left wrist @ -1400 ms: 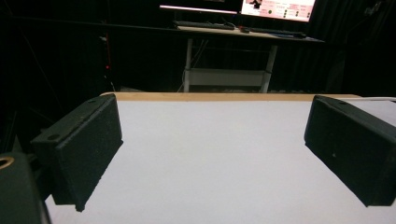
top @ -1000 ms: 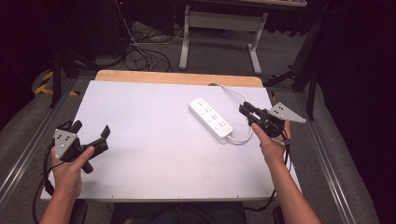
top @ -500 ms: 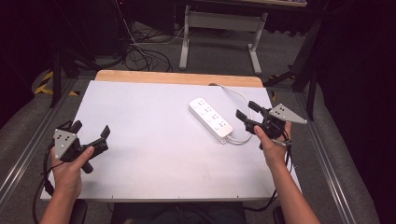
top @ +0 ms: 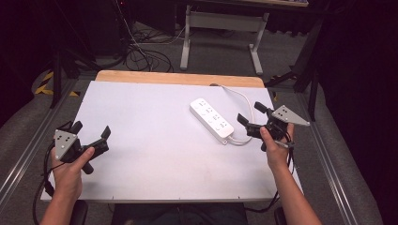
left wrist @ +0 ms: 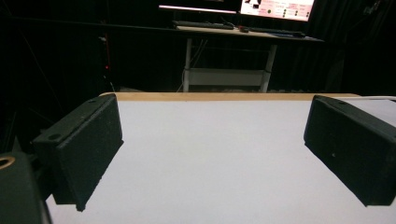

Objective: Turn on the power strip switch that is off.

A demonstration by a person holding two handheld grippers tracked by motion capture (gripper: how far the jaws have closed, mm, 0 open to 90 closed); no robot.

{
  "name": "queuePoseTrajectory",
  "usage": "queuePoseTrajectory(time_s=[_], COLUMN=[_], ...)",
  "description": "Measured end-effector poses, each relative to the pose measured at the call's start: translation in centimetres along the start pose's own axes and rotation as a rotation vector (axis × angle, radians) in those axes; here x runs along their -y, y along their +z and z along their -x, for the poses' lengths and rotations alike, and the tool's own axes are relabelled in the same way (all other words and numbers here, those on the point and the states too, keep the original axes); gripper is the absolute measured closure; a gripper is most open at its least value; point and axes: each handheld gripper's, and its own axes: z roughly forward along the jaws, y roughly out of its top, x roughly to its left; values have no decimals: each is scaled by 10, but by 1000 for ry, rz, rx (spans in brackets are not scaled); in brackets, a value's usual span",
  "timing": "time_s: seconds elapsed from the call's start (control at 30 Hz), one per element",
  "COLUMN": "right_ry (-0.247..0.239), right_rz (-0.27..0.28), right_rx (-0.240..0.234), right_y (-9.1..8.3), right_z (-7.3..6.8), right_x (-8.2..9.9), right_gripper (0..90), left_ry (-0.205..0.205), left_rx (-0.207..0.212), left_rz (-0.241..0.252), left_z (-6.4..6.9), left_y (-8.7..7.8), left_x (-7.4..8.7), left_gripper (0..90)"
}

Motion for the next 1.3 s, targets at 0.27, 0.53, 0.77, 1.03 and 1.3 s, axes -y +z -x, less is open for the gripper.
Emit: queuePoseTrajectory(time_s=[0.27, 0.53, 0.77, 1.03, 1.3], right_ry=[9, 44, 37, 37, 34], right_rz=[56, 78, 73, 66, 58], right_rx=[-12, -14, -12, 0, 3], right_y=[-17, -21, -20, -22, -21], right_z=[6, 11, 10, 10, 10], right_x=[9, 13, 13, 14, 15], right_gripper=[13, 13, 15, 14, 15], left_ry=[5, 3, 7, 3, 1], left_rx=[1, 3, 7, 6, 6], left_rz=[0, -1, 1, 4, 4], left_z=[0, 0, 1, 1, 2], left_y=[0, 0, 0, -1, -1], left_x=[0, 0, -1, -1, -1], left_gripper=[49, 49, 49, 49, 48])
